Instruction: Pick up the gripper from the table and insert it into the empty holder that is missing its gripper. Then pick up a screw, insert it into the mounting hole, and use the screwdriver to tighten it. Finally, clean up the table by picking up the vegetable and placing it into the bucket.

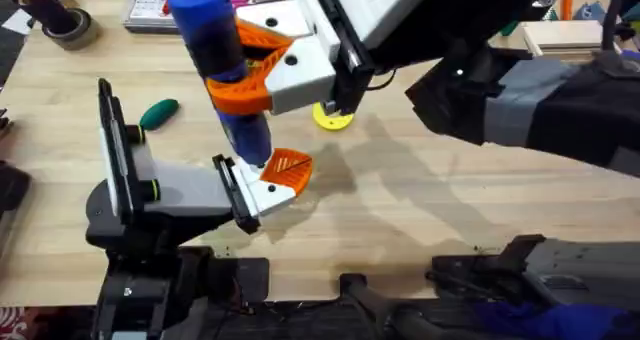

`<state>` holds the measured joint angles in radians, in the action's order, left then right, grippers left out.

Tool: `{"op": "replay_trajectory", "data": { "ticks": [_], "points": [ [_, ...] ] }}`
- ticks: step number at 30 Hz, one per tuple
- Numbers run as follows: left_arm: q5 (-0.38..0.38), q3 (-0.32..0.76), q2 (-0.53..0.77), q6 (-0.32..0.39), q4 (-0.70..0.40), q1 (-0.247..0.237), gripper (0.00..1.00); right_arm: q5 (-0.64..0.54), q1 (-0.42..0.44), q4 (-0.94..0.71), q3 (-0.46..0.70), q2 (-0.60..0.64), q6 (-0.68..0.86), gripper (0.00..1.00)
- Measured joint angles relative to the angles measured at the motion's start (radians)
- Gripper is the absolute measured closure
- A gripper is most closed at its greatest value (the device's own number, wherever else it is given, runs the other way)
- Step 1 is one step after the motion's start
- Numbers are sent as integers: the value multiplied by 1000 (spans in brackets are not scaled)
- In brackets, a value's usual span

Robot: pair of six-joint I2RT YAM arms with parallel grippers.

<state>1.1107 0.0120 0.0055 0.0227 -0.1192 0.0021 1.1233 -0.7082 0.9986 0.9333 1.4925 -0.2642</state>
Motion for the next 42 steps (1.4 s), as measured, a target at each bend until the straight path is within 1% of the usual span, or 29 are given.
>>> {"op": "replay_trajectory", "data": {
  "ticks": [42],
  "points": [
    [1,0,0,0,0,0,997,0,4,-46,0,0,14,975]
  ]
}}
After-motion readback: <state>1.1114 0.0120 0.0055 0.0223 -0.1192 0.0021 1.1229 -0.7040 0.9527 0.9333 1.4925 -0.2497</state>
